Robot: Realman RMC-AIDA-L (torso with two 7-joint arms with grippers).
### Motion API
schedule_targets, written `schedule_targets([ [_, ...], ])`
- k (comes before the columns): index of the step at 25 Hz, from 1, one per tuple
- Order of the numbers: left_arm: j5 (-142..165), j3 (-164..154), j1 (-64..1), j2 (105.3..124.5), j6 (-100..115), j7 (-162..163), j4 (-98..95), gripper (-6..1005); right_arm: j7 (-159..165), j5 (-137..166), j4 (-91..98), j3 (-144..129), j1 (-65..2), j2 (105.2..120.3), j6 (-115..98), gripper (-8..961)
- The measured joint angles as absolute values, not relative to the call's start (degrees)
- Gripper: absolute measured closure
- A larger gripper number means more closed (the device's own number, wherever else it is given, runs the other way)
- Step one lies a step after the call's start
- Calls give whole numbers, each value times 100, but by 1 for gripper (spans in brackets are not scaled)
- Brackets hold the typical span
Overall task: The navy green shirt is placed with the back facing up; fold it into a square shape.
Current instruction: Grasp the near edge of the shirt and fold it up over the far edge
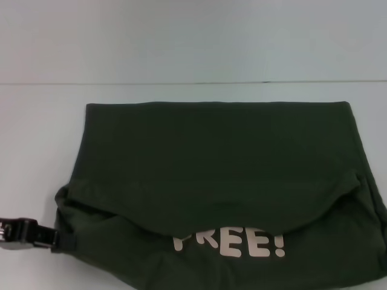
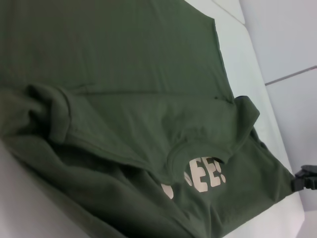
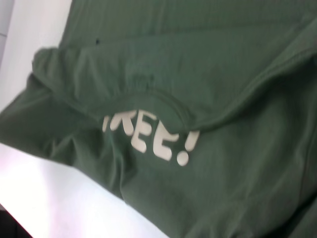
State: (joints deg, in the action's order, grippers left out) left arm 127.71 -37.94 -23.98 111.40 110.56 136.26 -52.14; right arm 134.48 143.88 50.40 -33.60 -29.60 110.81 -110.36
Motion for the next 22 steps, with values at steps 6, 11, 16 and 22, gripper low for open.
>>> schedule_targets([
  [6,12664,-2977,-2862,10877,11063,13372,-4665,996,13114,14145,4910,-2377,-3179,10893,-10753,929],
  [11,12720,-2749,-3499,10699,9957,13767,-4147,995,13213,13442,4646,-1982,-3244,10781,-9607,928],
  [16,12769,-3042,-4026,10734,8445,14087,-3727,996,13177,13013,3895,-2040,-3520,10787,-7762,928],
  [22,12771,-3897,-4277,10945,6821,14399,-3476,996,12908,13053,3190,-2801,-4127,11086,-5141,928],
])
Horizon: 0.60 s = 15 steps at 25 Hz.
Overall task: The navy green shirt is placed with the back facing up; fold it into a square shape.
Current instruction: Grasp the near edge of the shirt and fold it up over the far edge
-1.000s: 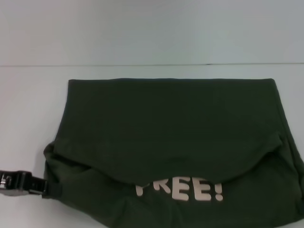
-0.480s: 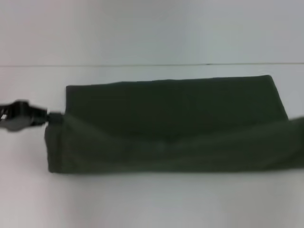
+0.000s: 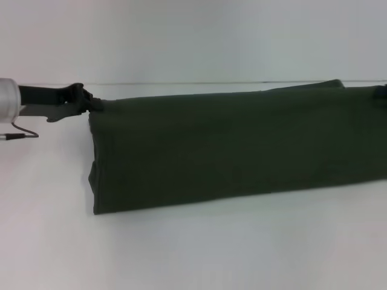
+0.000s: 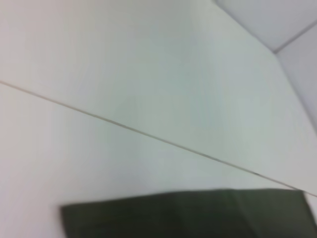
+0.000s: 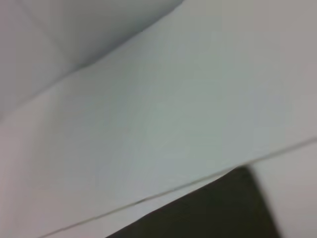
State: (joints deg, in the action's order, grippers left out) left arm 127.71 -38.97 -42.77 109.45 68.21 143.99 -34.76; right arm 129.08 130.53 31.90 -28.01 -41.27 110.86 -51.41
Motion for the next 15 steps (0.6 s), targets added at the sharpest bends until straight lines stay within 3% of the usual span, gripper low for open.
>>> schedule_targets([
  [4,12772,-4218,-4262,11036,6265,14594,-3483,996,12910,13086,3183,-3424,-4412,11325,-4295,928],
  [9,12851,-4296,-4232,11060,6016,14695,-3499,995,13026,13006,3632,-3534,-4584,11521,-4262,928],
  [15,12920,-4299,-4234,11079,5799,14745,-3461,995,13067,12993,3513,-3851,-4785,11564,-3744,928],
])
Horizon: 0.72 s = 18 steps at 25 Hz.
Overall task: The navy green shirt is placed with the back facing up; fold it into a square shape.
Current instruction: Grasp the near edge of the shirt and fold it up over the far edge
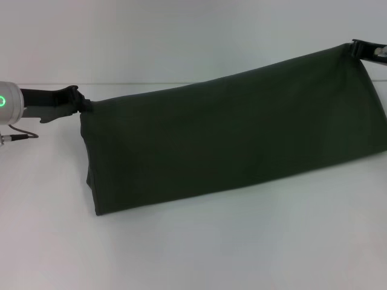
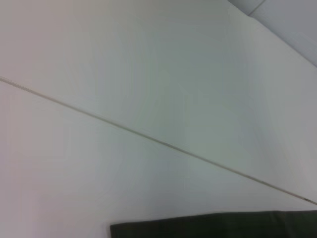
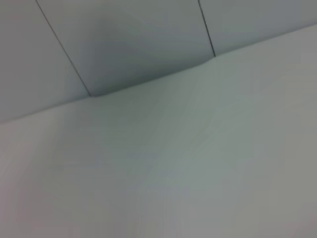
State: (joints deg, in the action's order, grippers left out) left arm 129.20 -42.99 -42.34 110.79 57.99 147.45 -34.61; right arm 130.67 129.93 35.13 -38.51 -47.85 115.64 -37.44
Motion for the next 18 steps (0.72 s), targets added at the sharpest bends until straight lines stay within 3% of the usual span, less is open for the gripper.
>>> schedule_targets([
  [11,13216,-4448,-4290,11299,5196,14880,-3490,996,13038,12999,2796,-4567,-5069,11741,-1960,930],
  [18,13216,-4447,-4386,11352,5037,14861,-3486,996,13072,12982,2731,-4639,-5039,11730,-1779,930],
])
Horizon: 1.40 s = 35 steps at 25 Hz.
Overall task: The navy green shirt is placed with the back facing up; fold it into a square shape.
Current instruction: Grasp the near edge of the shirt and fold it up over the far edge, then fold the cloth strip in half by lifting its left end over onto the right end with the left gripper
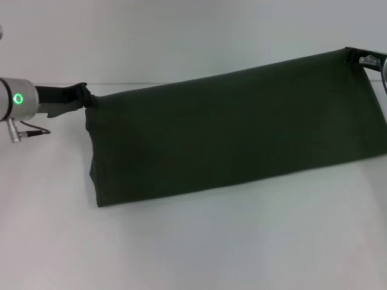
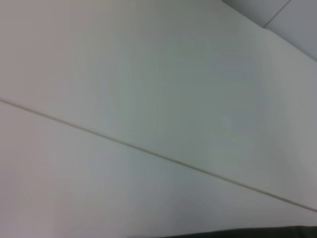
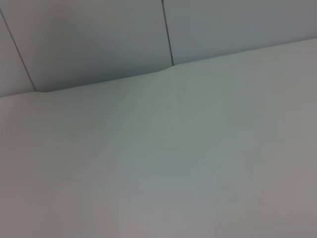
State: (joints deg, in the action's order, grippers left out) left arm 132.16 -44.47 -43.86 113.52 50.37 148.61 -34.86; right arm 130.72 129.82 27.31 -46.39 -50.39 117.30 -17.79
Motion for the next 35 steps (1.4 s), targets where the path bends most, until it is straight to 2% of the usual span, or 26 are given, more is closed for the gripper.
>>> schedule_targets([
  [21,13203,-4557,-4653,11506,4844,14465,-3437,993,13079,12966,2599,-4606,-4931,11695,-1607,891],
  [23,13215,-4654,-4701,11518,4762,14309,-3397,935,13079,12974,2595,-4607,-4890,11669,-1678,886],
  [27,13176,-4656,-4676,11556,4676,14285,-3513,820,13224,12972,2641,-4575,-4771,11504,-1836,875],
  [30,13042,-4445,-4456,11610,4899,14326,-3872,698,13490,12968,2959,-4539,-4599,11281,-2287,867],
  [33,12881,-4266,-4143,11722,5291,14359,-4315,595,13788,12968,3490,-4437,-4331,11086,-3234,730],
  [35,12706,-4210,-3947,11735,5676,14367,-4458,550,13937,12953,3871,-4250,-4127,11014,-4087,639],
])
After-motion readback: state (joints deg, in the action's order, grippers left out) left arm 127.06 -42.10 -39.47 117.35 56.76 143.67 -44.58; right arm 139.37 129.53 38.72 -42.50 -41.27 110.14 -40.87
